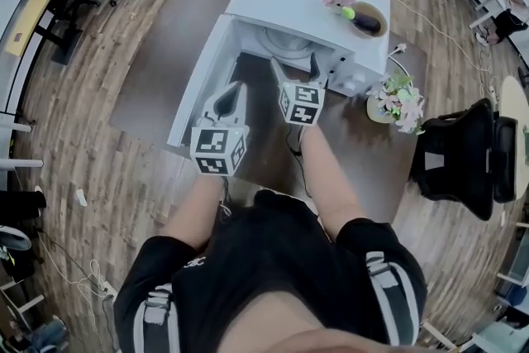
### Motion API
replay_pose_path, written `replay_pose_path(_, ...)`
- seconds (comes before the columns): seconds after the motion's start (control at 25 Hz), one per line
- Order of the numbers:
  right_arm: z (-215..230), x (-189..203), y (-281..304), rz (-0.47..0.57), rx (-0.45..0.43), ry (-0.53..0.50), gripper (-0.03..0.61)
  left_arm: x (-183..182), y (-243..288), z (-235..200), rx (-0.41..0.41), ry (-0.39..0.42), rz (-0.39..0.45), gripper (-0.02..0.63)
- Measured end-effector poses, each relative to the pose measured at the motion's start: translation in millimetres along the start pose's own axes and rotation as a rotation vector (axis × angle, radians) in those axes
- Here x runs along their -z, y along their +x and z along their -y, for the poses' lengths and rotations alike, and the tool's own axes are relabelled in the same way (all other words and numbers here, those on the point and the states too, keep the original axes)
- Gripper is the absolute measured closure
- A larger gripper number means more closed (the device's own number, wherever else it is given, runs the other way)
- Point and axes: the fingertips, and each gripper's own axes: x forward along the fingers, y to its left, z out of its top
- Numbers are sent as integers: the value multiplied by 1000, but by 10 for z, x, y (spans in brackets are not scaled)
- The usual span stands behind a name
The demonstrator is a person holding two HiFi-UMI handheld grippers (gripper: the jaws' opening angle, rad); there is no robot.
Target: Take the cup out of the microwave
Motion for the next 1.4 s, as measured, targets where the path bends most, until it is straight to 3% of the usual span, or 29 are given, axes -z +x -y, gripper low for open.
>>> replay_pose_path(0.44,402,604,926,-98,57,-12,152,312,244,-223,-54,-21,-56,612)
replay_pose_path(0.76,614,712,1397,-126,92,-25,152,457,318,-326,-67,-4,-97,612)
replay_pose_path(1.08,635,694,1571,-138,116,-35,155,475,245,-380,-71,10,-111,612)
replay_pose_path(1.16,646,693,1540,-140,124,-30,201,467,224,-395,-71,11,-110,612)
replay_pose_path(1.4,493,687,1330,-129,78,-11,204,398,147,-383,-56,20,-101,612)
